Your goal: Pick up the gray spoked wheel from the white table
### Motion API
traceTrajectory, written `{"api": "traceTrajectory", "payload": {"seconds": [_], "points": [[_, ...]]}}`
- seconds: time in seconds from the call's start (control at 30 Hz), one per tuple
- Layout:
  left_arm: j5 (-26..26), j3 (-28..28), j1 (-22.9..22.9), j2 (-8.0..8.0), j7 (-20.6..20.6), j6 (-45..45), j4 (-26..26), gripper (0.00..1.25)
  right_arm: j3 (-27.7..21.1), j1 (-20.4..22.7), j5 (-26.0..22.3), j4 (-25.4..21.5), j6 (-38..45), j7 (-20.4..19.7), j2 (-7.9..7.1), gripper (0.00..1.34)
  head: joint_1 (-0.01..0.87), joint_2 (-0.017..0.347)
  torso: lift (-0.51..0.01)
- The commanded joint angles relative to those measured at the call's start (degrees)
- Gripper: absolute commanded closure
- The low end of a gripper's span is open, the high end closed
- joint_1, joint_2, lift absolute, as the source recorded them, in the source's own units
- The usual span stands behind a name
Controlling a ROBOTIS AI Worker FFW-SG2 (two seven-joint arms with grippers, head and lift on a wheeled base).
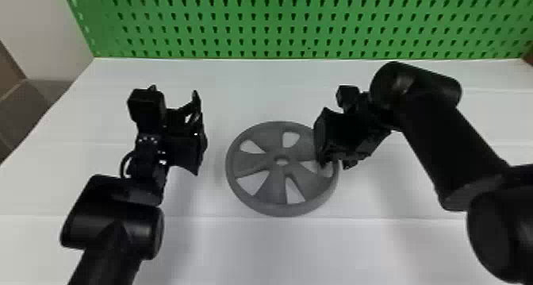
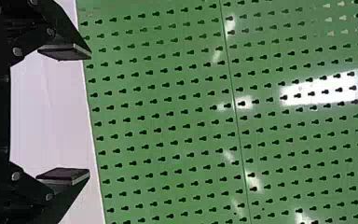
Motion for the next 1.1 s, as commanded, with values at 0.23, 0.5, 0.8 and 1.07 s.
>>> {"api": "traceTrajectory", "payload": {"seconds": [0.23, 0.5, 0.8, 1.07], "points": [[0.0, -0.1, 0.0, 0.0, 0.0, 0.0, 0.0, 0.37, 1.0, -0.5, 0.2, 0.1, 0.2, -0.5, 0.05, 0.88, 0.782, 0.057, -0.097], [-0.1, -0.1, 0.0, 0.0, 0.0, 0.0, 0.1, 0.37, 1.3, -1.0, 0.2, 0.9, 0.4, -0.5, 0.05, 0.89, 0.782, 0.057, -0.097], [0.0, -0.1, 0.0, 0.0, 0.1, 0.0, 0.1, 0.37, 2.1, -1.8, 0.0, 2.2, 0.7, -0.5, 0.05, 1.24, 0.782, 0.057, -0.097], [-0.1, -0.1, 0.0, 0.0, 0.2, 0.0, 0.1, 0.37, 2.1, -1.8, 0.0, 2.3, 0.8, -0.5, 0.05, 1.24, 0.782, 0.057, -0.097]]}}
